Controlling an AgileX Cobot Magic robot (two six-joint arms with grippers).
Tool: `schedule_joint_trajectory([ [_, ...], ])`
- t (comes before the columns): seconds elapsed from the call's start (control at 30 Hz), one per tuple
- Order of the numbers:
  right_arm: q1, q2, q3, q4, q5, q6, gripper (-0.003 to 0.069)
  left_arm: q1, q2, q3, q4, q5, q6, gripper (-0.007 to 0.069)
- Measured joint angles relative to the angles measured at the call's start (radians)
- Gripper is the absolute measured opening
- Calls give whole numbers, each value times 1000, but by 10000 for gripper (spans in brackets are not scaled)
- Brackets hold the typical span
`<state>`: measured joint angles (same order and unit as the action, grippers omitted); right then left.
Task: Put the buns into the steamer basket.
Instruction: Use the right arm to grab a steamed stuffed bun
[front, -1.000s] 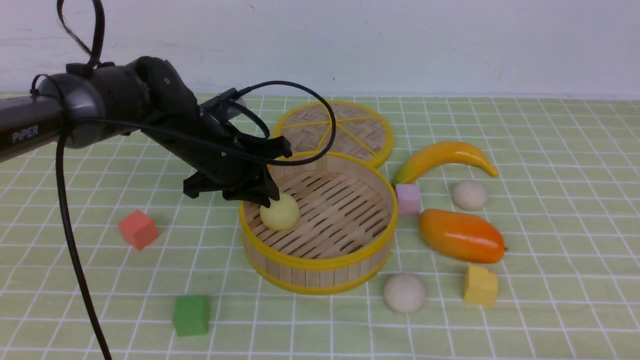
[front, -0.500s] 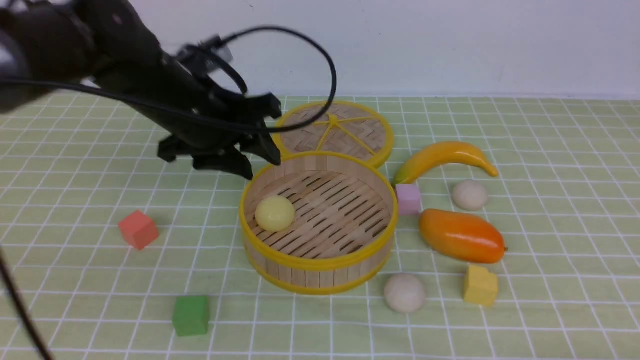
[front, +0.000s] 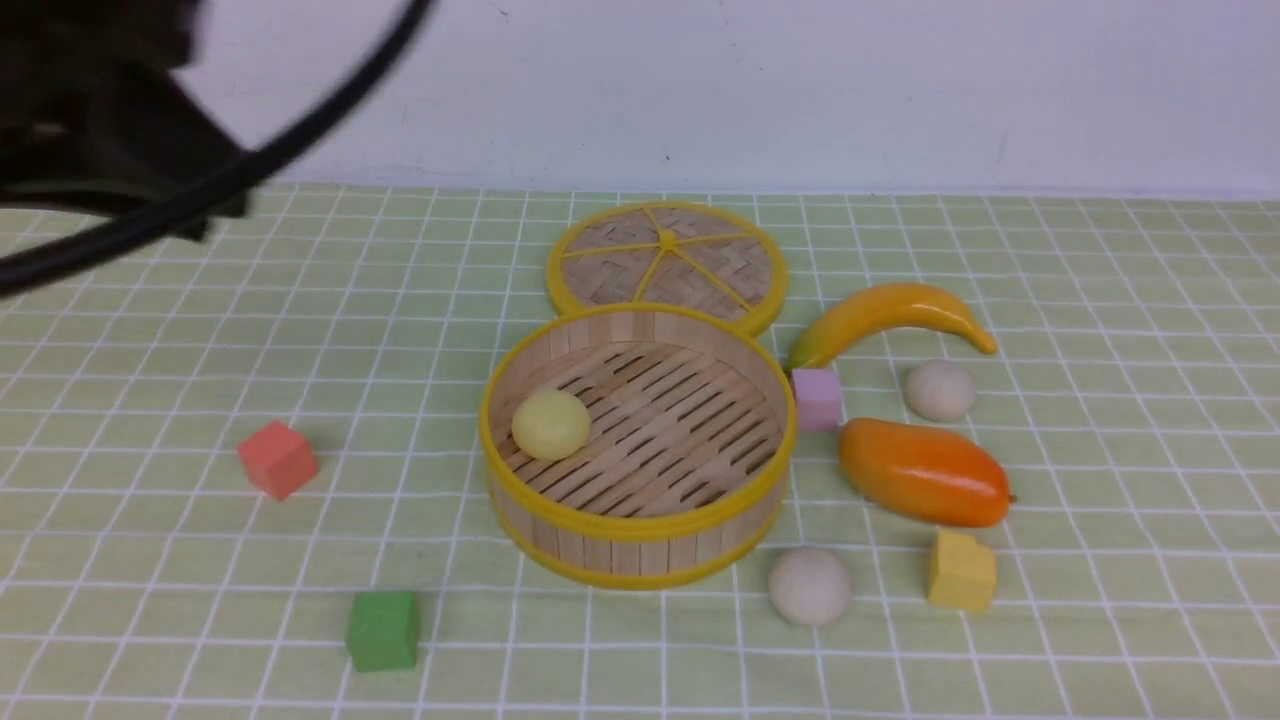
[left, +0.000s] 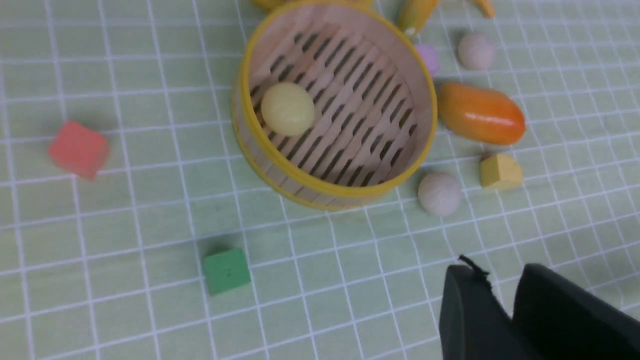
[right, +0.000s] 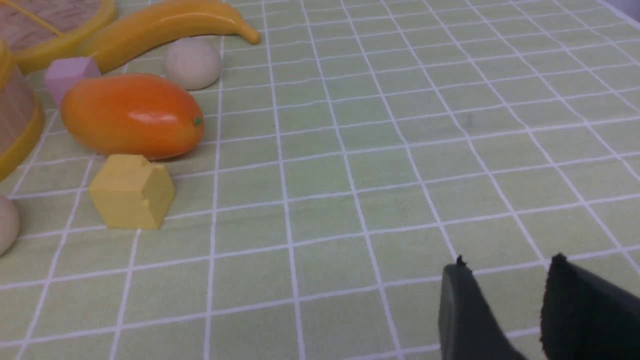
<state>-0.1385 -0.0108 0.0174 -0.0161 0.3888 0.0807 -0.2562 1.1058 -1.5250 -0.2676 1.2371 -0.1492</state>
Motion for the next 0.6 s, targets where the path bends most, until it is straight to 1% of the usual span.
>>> schedule_joint_trajectory([
  [0.1,0,0,0,0,0,0,239,0,-141,87,-10,0,-5,97],
  [0.13,0,0,0,0,0,0,239,0,-141,95,-10,0,-5,94],
  [0.33,0,0,0,0,0,0,239,0,-450,406,-137,0,-5,-13],
  [0.4,0,0,0,0,0,0,239,0,-494,473,-158,0,-5,-13],
  [0.43,0,0,0,0,0,0,239,0,-549,551,-172,-9,-10,-13],
  [0.5,0,0,0,0,0,0,239,0,-593,614,-179,-62,-18,-13],
  [0.6,0,0,0,0,0,0,239,0,-617,656,-181,-124,-39,-13],
])
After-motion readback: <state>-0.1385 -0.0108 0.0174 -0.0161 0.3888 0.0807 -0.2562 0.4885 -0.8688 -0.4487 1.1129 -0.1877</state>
